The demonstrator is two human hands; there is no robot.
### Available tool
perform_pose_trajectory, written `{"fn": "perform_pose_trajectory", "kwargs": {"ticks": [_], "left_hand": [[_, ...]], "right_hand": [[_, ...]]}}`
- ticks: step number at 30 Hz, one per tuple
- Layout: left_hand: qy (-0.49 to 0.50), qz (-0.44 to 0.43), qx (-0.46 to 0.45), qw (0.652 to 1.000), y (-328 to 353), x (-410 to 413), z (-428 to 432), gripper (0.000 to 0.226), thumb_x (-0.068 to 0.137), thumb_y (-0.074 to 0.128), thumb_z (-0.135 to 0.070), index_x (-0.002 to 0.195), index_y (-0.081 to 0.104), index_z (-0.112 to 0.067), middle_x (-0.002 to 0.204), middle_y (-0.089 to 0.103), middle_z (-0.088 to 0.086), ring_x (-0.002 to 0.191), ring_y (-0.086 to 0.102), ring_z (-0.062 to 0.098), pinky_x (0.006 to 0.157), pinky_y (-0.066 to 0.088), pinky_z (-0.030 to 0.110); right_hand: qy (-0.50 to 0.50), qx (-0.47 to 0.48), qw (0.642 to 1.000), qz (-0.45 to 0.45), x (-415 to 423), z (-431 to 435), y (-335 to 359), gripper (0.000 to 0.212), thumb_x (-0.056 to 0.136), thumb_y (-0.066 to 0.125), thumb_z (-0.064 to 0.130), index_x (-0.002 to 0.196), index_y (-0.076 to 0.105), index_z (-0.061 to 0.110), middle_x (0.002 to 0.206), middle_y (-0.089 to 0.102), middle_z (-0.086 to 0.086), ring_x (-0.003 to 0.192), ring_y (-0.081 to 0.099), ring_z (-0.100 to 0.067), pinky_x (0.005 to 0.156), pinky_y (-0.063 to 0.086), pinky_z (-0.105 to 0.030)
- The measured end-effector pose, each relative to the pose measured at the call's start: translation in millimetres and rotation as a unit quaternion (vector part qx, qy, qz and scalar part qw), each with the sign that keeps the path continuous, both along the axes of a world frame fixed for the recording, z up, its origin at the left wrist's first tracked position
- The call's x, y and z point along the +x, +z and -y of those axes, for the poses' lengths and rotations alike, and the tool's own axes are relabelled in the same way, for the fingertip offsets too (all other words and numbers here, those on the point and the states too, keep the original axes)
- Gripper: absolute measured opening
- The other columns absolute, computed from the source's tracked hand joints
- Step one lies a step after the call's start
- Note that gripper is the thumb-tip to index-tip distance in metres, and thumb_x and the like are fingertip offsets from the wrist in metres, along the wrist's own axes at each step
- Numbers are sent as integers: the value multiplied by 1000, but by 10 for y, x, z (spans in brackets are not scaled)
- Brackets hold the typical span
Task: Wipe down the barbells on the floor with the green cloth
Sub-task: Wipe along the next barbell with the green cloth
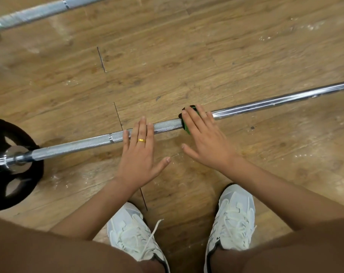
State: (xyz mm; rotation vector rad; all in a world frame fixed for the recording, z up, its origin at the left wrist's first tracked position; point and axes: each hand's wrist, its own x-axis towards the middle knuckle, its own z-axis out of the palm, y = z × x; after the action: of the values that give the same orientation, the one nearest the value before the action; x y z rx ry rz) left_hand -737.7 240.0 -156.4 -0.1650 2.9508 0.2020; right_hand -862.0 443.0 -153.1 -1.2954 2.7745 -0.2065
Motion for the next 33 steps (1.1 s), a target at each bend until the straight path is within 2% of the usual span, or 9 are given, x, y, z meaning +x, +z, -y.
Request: {"fn": "perform_pose_trajectory", "kwargs": {"ticks": [4, 9, 15, 18, 20, 22, 24, 28, 33], "left_hand": [[-9, 5, 5, 1000, 37, -144, 111, 106, 90, 29, -79, 161, 3, -4, 169, -5, 15, 156, -2, 29, 123, -1, 53], [-22, 8, 39, 999, 61, -317, 265, 108, 86, 24, -79, 161, 2, -5, 169, -5, 15, 156, -2, 29, 121, -6, 49], [-62, 68, 29, 995, 176, -569, 520, 114, 78, 15, -85, 160, -7, -8, 169, -7, 14, 156, -3, 27, 123, 0, 49], [-39, 80, 38, 995, 269, -742, 492, 109, 85, 25, -82, 160, 6, -6, 168, 8, 14, 155, 7, 28, 123, 8, 52], [-17, 44, 89, 995, 328, -901, 476, 89, 94, 38, -70, 157, 28, -8, 164, 28, 11, 149, 28, 30, 120, 20, 49], [-34, 7, 129, 991, 374, -1046, 398, 74, 99, 48, -56, 155, 35, -10, 160, 38, 10, 141, 41, 34, 115, 32, 43], [-71, 3, 115, 991, 343, -1184, 242, 74, 100, 50, -49, 158, 27, -9, 163, 32, 11, 145, 37, 31, 117, 30, 45], [-64, 13, 26, 998, 196, -1236, 76, 90, 96, 44, -58, 161, 7, -7, 168, 12, 12, 155, 11, 23, 123, 11, 49], [-76, -2, 17, 997, 128, -1226, 161, 95, 93, 42, -64, 161, 7, -7, 168, 14, 12, 155, 12, 25, 123, 12, 50]], "right_hand": [[-33, 3, 999, 8, -258, -54, 42, 85, 95, 45, 55, 159, 15, 8, 163, 22, -13, 154, 7, -30, 124, 1, -43], [24, 31, 999, -4, -300, 95, 51, 89, 93, 34, 61, 159, 11, 7, 166, 12, -13, 154, 0, -31, 125, -3, -42], [38, 12, 999, 12, -600, 193, 141, 71, 100, 42, 47, 156, 23, 8, 162, 25, -9, 153, 12, -27, 126, 6, -42], [24, -8, 1000, 9, -707, 352, 103, 57, 104, 41, 32, 154, 27, 8, 159, 29, -9, 152, 15, -26, 125, 4, -40], [9, -24, 1000, 11, -796, 412, 77, 51, 105, 39, 26, 152, 31, 9, 157, 33, -9, 150, 20, -25, 125, 2, -38], [3, -48, 999, 18, -828, 448, 70, 48, 104, 43, 19, 150, 36, 7, 153, 39, -11, 147, 27, -27, 125, 4, -39], [2, -58, 998, 12, -843, 466, 46, 49, 101, 46, 11, 149, 38, 7, 152, 41, -11, 145, 31, -28, 124, 6, -39], [-18, -70, 997, -11, -938, 426, 20, 54, 93, 53, 4, 146, 43, 7, 146, 47, -10, 140, 38, -28, 123, 9, -39], [-82, -86, 993, -13, -1160, 112, 40, 53, 87, 56, -1, 139, 48, 6, 138, 52, -11, 134, 42, -29, 123, 13, -43]]}}
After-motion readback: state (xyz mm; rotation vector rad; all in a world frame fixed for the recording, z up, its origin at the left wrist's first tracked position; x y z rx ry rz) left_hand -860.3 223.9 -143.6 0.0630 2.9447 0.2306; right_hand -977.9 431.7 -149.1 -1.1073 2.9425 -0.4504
